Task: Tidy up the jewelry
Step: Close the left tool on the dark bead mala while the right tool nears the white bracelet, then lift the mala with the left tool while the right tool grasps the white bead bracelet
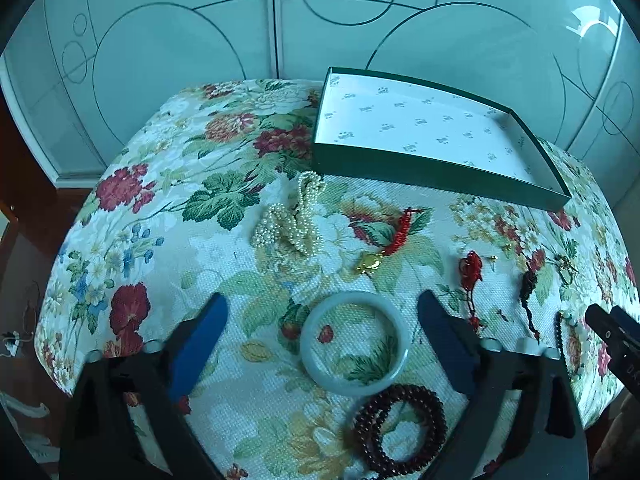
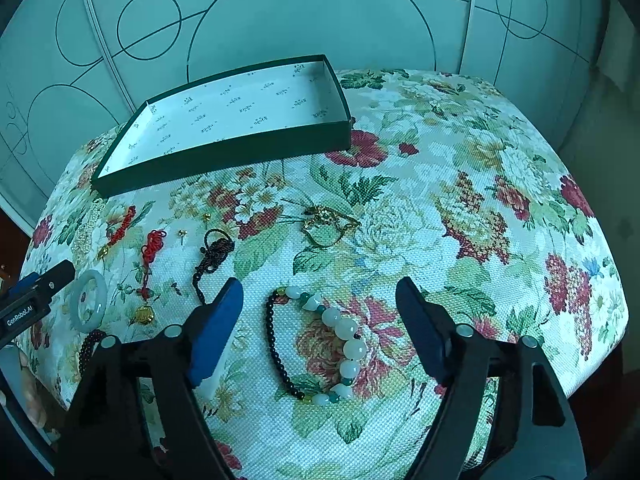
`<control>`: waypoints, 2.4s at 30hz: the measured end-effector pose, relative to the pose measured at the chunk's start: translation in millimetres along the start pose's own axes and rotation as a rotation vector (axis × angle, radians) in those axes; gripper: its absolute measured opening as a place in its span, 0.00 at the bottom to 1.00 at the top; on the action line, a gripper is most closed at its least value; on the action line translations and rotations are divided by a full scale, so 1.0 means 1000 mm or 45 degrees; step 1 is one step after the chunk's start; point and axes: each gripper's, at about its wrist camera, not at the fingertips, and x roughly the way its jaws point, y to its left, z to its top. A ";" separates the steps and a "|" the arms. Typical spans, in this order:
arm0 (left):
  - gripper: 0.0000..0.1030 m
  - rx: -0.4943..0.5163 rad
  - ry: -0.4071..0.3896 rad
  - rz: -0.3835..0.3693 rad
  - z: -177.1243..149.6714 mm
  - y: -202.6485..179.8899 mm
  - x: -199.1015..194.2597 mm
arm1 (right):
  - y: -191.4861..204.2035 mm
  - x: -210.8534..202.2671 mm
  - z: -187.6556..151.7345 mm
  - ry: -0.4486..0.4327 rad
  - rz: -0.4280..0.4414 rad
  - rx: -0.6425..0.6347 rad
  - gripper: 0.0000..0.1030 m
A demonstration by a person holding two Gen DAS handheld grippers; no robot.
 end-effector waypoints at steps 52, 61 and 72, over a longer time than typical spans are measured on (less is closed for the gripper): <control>0.18 0.155 0.074 0.023 -0.073 -0.047 -0.013 | -0.022 -0.010 -0.022 0.031 0.024 0.053 0.69; 0.11 0.126 -0.008 -0.012 -0.063 -0.040 -0.028 | -0.022 -0.010 -0.022 0.031 0.025 0.054 0.69; 0.11 0.072 -0.104 0.028 -0.037 -0.018 -0.040 | -0.035 0.002 -0.023 0.059 0.018 0.078 0.69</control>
